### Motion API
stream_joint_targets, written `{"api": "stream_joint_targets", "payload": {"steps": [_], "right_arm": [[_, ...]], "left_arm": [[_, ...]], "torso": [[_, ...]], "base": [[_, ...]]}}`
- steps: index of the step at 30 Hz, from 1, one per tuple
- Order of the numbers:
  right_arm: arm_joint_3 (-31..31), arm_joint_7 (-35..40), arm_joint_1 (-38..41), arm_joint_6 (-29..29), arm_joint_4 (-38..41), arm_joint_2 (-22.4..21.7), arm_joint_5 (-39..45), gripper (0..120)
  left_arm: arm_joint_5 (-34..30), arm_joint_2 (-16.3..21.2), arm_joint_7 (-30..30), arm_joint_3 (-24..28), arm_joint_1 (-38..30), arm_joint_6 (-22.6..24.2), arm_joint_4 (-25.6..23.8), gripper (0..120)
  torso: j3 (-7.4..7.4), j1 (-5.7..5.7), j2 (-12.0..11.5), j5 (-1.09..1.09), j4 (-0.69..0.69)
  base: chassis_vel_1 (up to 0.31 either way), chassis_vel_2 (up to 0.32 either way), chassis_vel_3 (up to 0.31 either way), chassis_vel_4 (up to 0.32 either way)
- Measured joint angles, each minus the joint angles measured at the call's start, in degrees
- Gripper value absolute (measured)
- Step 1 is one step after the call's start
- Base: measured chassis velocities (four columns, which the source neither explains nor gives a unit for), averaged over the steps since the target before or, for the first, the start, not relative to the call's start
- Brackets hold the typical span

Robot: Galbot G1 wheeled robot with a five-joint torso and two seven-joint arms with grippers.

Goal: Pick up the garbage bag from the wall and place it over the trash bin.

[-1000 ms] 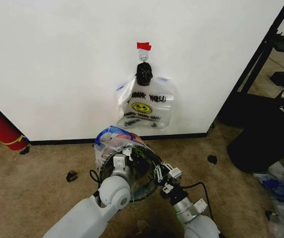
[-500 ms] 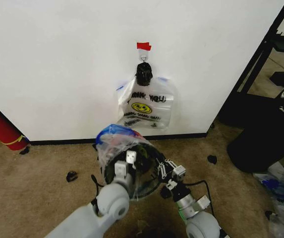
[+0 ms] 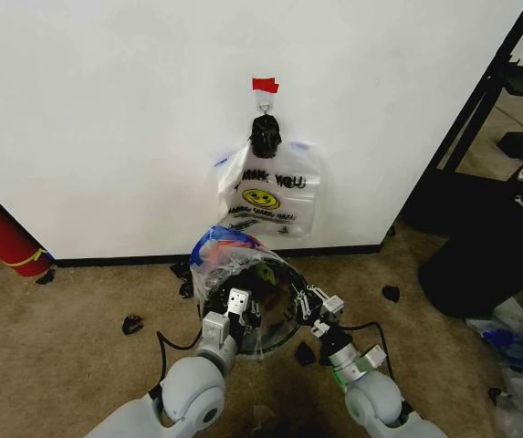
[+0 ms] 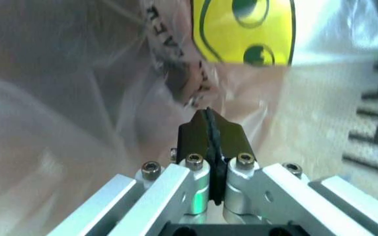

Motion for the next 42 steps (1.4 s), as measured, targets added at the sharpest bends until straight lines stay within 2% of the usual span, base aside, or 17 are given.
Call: {"api": "stream_joint_targets", "payload": {"steps": [5, 19, 26, 35, 42], "right_arm": [[0.54, 0.14, 0.29, 0.99, -0.45, 0.27, -2.11, 0], [-0.38, 0.32, -1.14, 1.68, 1.96, 0.42, -5.03, 0], [-1.48, 0.33, -1.66, 1.76, 2.8, 0.63, -5.19, 0], [-1.98, 0.23, -2.43, 1.76, 4.94, 0.43, -5.26, 0], [-1.73, 0.11, -2.96, 1.75, 5.63, 0.27, -5.2, 0]], "left_arm": [[4.94, 0.77, 1.26, 0.52, 1.67, 1.35, 0.04, 0], [6.0, -0.5, 1.08, 3.1, -0.38, 2.06, 2.62, 0], [5.98, -1.82, -0.04, 4.38, -3.58, 1.81, 5.54, 0], [9.09, -3.13, -1.67, 4.76, -8.21, 1.09, 13.89, 0], [11.11, -3.26, -2.25, 4.1, -9.64, 0.75, 15.88, 0]], "torso": [[0.0, 0.0, 0.0, 0.0, 0.0], [0.0, 0.0, 0.0, 0.0, 0.0], [0.0, 0.0, 0.0, 0.0, 0.0], [0.0, 0.0, -0.01, 0.0, 0.0], [0.0, 0.0, -0.01, 0.0, 0.0]], "base": [[0.0, 0.0, 0.0, 0.0], [0.0, 0.0, 0.0, 0.0], [0.0, 0.0, 0.0, 0.0], [0.0, 0.0, 0.0, 0.0], [0.0, 0.0, 0.0, 0.0]]}}
